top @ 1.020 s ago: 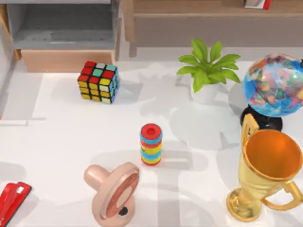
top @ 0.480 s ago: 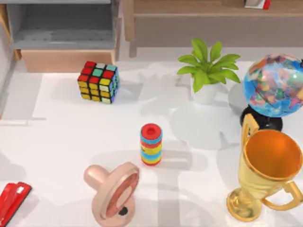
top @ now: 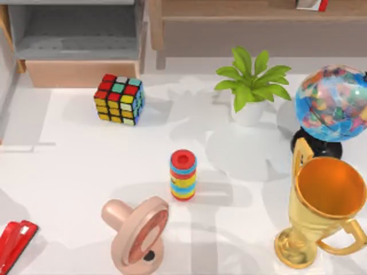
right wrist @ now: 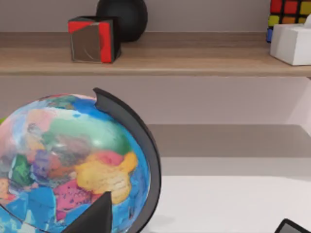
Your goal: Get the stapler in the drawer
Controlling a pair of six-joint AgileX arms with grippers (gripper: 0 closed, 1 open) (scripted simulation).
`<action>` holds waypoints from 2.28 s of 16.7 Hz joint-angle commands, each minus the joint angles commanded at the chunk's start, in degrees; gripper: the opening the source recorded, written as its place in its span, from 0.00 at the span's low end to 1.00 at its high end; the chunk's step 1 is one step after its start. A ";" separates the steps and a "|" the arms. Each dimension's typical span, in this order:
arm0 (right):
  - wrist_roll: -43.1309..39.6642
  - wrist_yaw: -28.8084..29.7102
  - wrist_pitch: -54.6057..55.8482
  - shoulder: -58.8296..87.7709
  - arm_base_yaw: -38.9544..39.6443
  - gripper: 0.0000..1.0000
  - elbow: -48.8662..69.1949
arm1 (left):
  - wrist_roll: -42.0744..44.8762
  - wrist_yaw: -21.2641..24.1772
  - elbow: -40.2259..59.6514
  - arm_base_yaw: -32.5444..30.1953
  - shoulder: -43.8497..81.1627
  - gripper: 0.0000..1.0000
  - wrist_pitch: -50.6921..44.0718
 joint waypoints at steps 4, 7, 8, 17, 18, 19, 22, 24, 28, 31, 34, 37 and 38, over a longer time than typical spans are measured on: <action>0.00 0.00 0.00 0.00 0.00 1.00 0.00 | 0.10 1.59 -1.99 1.62 -0.73 1.00 1.16; 0.00 0.00 0.00 0.00 0.00 1.00 0.00 | 0.09 1.48 -1.80 1.36 -0.47 1.00 1.04; 0.00 0.00 0.00 0.00 0.00 1.00 0.00 | -0.04 1.31 -1.69 1.41 -0.85 1.00 0.48; 0.00 0.00 0.00 0.00 0.00 1.00 0.00 | -9.97 -6.17 3.47 -0.32 -17.48 1.00 -31.28; 0.00 0.00 0.00 0.00 0.00 1.00 0.00 | -12.18 -7.55 4.40 -1.14 -20.13 1.00 -37.45; 0.00 0.00 0.00 0.00 0.00 1.00 0.00 | -14.59 -9.03 5.37 -2.12 -22.79 1.00 -43.95; 0.00 0.00 0.00 0.00 0.00 1.00 0.00 | -23.09 -14.08 8.35 -6.14 -30.19 1.00 -64.60; 0.00 0.00 0.00 0.00 0.00 1.00 0.00 | -29.64 -17.86 10.25 -9.86 -34.06 1.00 -78.61; 0.00 0.00 0.00 0.00 0.00 1.00 0.00 | -43.67 -25.95 13.75 -19.62 -38.44 1.00 -105.49; 0.00 0.00 0.00 0.00 0.00 1.00 0.00 | -54.18 -31.99 16.21 -27.94 -39.30 1.00 -122.78; 0.00 0.00 0.00 0.00 0.00 1.00 0.00 | -63.41 -37.36 18.47 -35.55 -39.20 1.00 -136.05; 0.00 0.00 0.00 0.00 0.00 1.00 0.00 | -69.91 -41.28 20.20 -40.99 -38.93 1.00 -144.21; 0.00 0.00 0.00 0.00 0.00 1.00 0.00 | -71.24 -42.09 20.57 -42.09 -38.86 1.00 -145.74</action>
